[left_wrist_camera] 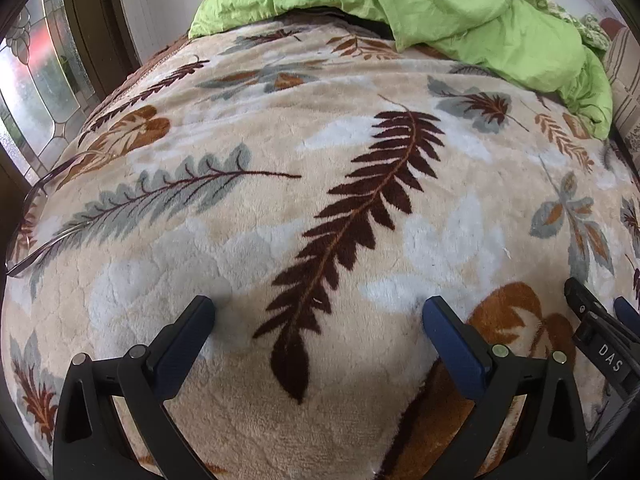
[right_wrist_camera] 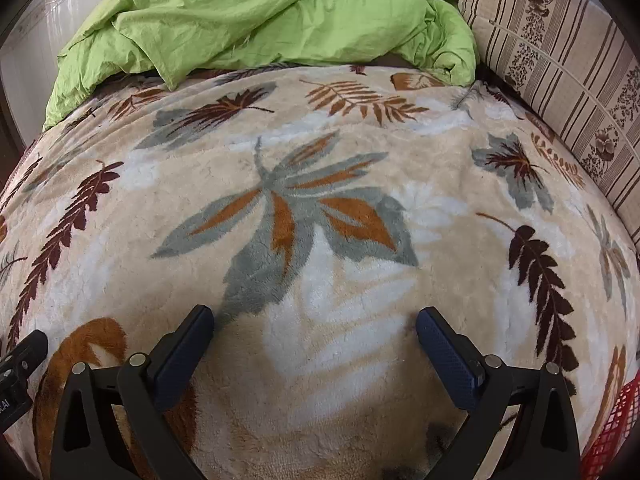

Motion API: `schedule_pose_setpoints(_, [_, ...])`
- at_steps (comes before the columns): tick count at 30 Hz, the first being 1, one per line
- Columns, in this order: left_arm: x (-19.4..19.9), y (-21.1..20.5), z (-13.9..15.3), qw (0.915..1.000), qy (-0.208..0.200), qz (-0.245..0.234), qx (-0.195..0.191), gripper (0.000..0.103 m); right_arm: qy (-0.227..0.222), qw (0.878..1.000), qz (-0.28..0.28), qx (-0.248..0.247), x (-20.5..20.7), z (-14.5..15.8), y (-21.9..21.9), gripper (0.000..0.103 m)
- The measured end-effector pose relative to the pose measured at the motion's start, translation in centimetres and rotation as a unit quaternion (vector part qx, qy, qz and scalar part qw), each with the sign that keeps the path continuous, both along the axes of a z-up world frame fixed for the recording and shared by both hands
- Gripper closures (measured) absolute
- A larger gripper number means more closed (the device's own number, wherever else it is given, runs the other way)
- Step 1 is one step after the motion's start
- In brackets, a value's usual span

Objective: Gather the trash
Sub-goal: 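Sweep both tools over the bed to check it is clear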

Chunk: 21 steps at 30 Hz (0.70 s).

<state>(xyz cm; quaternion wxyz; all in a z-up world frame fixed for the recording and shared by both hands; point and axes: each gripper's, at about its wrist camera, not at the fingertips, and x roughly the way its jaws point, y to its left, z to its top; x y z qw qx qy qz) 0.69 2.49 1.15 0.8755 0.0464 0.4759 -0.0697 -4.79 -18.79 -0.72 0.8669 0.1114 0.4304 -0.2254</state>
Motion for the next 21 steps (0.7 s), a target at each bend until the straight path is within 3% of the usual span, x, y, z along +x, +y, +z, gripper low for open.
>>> schedule_pose_setpoints(21, [-0.13,0.27,-0.16,0.9996,-0.023,0.004,-0.013,0.000,-0.002,1.000,0.002,0.003,-0.40,0.31,0.47,0.001])
